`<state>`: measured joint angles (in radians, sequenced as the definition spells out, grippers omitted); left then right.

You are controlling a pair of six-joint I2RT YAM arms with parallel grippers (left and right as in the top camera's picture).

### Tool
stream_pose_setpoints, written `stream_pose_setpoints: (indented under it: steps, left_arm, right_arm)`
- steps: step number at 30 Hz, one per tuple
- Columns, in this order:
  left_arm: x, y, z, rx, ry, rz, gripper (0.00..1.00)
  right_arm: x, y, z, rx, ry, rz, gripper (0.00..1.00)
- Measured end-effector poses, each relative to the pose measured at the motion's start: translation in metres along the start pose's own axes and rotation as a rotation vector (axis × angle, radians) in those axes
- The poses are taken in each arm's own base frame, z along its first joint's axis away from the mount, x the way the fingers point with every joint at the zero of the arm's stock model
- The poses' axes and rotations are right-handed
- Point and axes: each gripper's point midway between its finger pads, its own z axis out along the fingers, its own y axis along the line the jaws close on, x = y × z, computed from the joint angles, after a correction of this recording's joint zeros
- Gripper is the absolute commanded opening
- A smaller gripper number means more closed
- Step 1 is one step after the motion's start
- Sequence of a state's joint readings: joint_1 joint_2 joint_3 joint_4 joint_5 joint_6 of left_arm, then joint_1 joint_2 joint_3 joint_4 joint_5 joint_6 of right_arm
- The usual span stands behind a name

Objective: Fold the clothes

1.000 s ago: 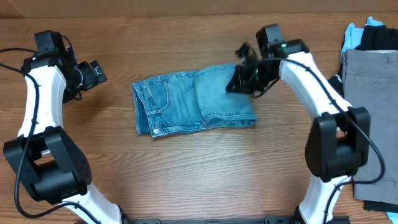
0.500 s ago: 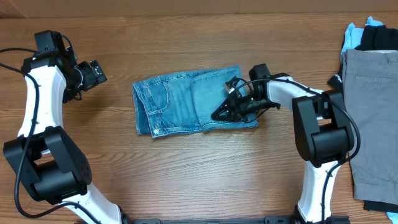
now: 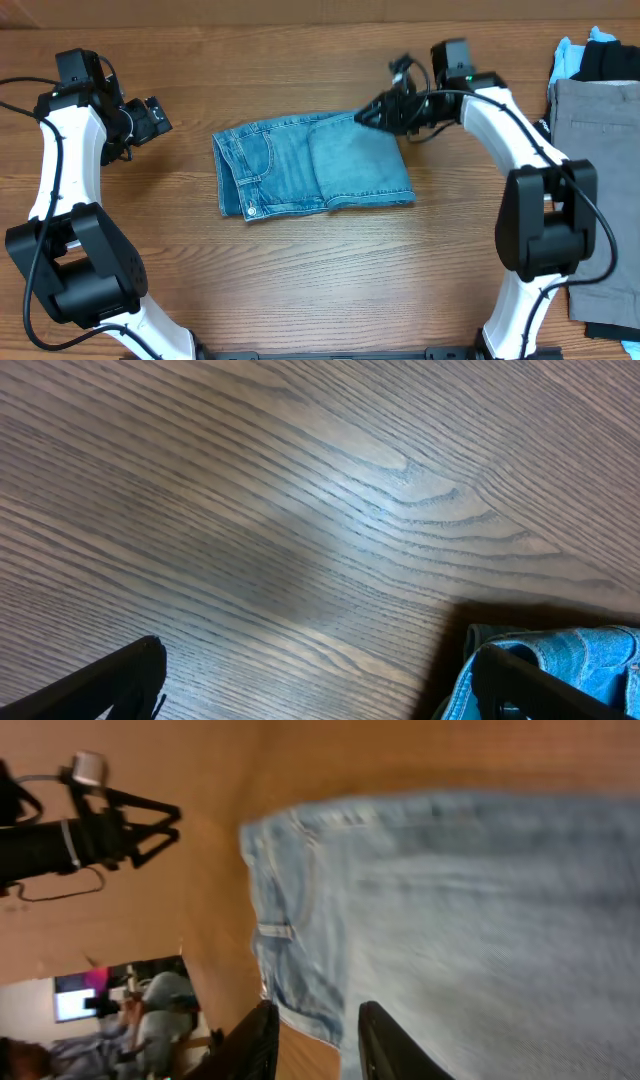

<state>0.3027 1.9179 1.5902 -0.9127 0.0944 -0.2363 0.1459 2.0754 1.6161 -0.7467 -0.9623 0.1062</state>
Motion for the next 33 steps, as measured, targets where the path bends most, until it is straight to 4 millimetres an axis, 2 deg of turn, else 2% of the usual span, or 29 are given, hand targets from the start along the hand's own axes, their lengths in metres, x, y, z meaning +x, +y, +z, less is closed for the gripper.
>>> stream_pose_setpoints:
  steps: [5, 14, 15, 17, 21, 26, 33]
  left_arm:
    - [0.0, 0.0, 0.0, 0.0, 0.0, 0.0, 1.0]
    - [0.0, 0.0, 0.0, 0.0, 0.0, 0.0, 1.0]
    - [0.0, 0.0, 0.0, 0.0, 0.001, 0.0, 1.0]
    - [0.0, 0.0, 0.0, 0.0, 0.001, 0.0, 1.0]
    - [0.0, 0.0, 0.0, 0.0, 0.001, 0.0, 1.0]
    - [0.0, 0.0, 0.0, 0.0, 0.001, 0.0, 1.0]
    - [0.002, 0.001, 0.0, -0.002, 0.009, -0.001, 1.0]
  right_arm:
    - [0.002, 0.003, 0.009, 0.003, 0.015, 0.006, 0.3]
    - [0.003, -0.021, 0.069, -0.014, 0.042, 0.003, 0.31]
    - [0.002, -0.022, 0.07, -0.014, 0.04, 0.003, 0.31]
    - [-0.003, -0.035, 0.084, -0.019, 0.023, 0.027, 0.31]
    - [-0.009, -0.064, 0.096, 0.007, -0.008, 0.093, 0.33]
    - [-0.018, -0.09, 0.091, 0.064, -0.057, 0.149, 0.36]
    - [-0.039, -0.117, 0.059, 0.132, -0.138, 0.209, 0.35]
